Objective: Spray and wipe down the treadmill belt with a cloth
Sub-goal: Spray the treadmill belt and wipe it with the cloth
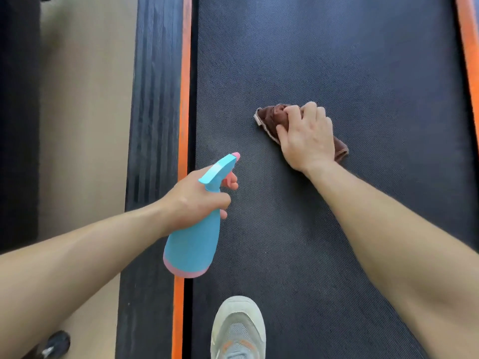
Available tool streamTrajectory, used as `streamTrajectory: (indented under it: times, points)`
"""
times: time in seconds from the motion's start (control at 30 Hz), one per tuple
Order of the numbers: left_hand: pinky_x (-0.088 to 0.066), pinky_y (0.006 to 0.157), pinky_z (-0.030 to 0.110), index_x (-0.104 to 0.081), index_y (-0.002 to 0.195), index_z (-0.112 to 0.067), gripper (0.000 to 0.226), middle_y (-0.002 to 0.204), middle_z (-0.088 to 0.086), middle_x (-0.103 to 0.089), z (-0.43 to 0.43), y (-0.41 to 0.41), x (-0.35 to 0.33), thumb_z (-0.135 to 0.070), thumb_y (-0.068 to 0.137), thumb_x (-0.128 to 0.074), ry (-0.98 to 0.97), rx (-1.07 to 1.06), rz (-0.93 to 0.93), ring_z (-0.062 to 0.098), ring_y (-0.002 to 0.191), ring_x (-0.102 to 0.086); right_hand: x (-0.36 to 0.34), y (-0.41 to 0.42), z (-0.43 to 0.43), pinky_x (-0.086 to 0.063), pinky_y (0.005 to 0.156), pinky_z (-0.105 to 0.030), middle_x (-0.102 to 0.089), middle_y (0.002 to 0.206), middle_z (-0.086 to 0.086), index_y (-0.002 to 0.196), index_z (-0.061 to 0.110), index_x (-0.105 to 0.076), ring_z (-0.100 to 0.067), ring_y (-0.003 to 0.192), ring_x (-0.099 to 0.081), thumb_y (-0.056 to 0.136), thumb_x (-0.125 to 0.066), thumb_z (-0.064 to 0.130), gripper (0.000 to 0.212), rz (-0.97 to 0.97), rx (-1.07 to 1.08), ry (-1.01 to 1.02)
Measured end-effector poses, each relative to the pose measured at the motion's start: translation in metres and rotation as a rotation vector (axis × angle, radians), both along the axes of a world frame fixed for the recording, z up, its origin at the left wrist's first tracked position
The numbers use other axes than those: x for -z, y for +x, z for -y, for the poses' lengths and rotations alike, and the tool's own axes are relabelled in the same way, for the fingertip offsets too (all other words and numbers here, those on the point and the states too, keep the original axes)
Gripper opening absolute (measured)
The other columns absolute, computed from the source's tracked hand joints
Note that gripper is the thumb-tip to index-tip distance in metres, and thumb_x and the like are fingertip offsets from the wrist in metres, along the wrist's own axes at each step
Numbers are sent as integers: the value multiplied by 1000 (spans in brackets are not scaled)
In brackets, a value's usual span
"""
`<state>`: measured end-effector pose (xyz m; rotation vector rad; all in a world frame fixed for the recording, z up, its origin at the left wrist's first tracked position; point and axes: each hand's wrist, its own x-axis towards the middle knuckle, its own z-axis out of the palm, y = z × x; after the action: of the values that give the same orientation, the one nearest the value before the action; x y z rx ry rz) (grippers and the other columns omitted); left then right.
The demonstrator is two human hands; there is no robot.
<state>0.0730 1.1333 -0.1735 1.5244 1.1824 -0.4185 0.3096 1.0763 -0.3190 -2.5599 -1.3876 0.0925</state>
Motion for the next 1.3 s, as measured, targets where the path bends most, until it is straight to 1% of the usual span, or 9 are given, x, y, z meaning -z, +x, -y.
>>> streamTrajectory:
  times: [0.13, 0.3, 0.5, 0.63, 0.77, 0.87, 0.97, 1.13, 1.3]
  points:
    - [-58, 87, 38, -65, 123, -38, 59, 119, -7, -72, 2, -4, -6, -22, 67, -60, -9, -14, -13, 24, 78, -81, -8, -74, 77, -39, 79, -48, -50, 109, -16, 112, 16, -57, -35, 94, -47, 93, -53, 43, 33, -81, -139, -10]
    - [-55, 71, 21, -64, 129, -35, 53, 121, -9, -71, -2, -9, -11, -3, 86, -63, -11, -35, 5, 23, 79, -80, -4, -91, 113, -39, 78, -47, -53, 104, -12, 114, 18, -60, -33, 90, -48, 95, -50, 46, 36, -82, -455, -40]
    - [-60, 97, 49, -65, 125, -36, 62, 116, -9, -73, -1, -30, -3, -22, 65, -61, 4, -76, -31, 23, 89, -80, 0, -31, -22, -41, 84, -49, -53, 112, -19, 115, 14, -55, -39, 101, -51, 96, -48, 46, 37, 8, -181, 23]
    - [-57, 93, 43, -62, 130, -38, 65, 121, -9, -70, -1, -43, -7, -24, 67, -59, -13, -62, -69, 23, 78, -80, -3, -53, 0, -41, 83, -49, -51, 112, -18, 114, 15, -55, -38, 98, -49, 95, -49, 44, 35, -21, -115, 13]
    - [-56, 92, 37, -64, 126, -38, 63, 121, -10, -71, -1, -48, -11, -24, 65, -59, -18, -71, -93, 22, 77, -80, -11, -119, 109, -38, 76, -46, -51, 104, -12, 113, 16, -61, -34, 88, -48, 93, -54, 42, 34, -116, -369, -27]
    - [-53, 93, 37, -64, 126, -37, 63, 120, -10, -71, 2, -50, -15, -25, 65, -58, -20, -68, -98, 20, 76, -80, -5, -109, 103, -36, 75, -45, -52, 102, -12, 111, 17, -62, -33, 88, -48, 95, -51, 45, 34, -79, -526, -54]
    - [-54, 102, 45, -63, 128, -36, 65, 120, -6, -71, 5, -56, -15, -25, 65, -57, -12, -82, -88, 20, 78, -80, 0, -90, 46, -38, 77, -46, -51, 103, -15, 108, 15, -58, -35, 91, -49, 95, -50, 44, 33, -35, -405, 14]
    - [-56, 96, 46, -64, 124, -34, 60, 116, -10, -71, 14, -70, -22, -22, 65, -58, 2, -111, -95, 21, 74, -79, -2, -71, -28, -41, 85, -50, -51, 114, -20, 114, 13, -53, -39, 101, -49, 96, -50, 43, 35, -30, -183, 6]
    - [-57, 96, 45, -61, 131, -34, 66, 119, -6, -72, 21, -76, -30, -23, 66, -57, -7, -128, -97, 24, 77, -80, -11, -136, 68, -37, 77, -47, -50, 105, -15, 111, 15, -56, -35, 91, -47, 92, -57, 40, 31, -118, -264, -17]
